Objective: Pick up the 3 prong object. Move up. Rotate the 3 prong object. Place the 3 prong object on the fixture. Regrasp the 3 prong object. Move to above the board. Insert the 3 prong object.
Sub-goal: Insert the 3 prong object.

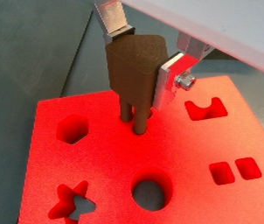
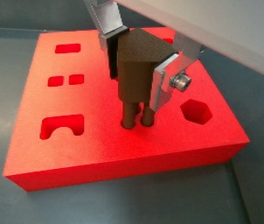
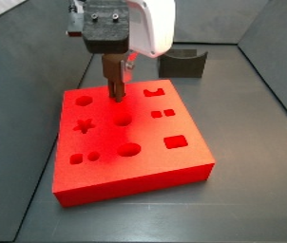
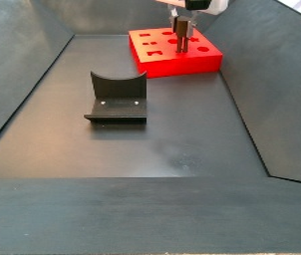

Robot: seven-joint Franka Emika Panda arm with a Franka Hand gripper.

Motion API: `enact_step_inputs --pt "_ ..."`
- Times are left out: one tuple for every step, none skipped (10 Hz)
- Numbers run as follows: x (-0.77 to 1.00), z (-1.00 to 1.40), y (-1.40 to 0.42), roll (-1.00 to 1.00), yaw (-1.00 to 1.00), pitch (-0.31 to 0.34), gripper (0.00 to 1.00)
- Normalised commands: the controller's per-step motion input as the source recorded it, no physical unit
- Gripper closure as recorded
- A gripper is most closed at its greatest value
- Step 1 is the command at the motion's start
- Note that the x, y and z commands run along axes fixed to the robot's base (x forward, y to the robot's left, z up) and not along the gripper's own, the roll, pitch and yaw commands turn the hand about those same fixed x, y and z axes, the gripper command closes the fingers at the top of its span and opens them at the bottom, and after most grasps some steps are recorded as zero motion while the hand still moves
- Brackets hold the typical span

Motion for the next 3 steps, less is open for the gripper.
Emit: enact_step_inputs --pt "0.0 -0.63 -0.01 0.05 0.0 -0.114 1.0" --pt "0.0 0.0 0.0 0.0 0.0 -0.01 1.0" --pt "0.0 0.0 0.0 0.0 0.0 0.0 1.0"
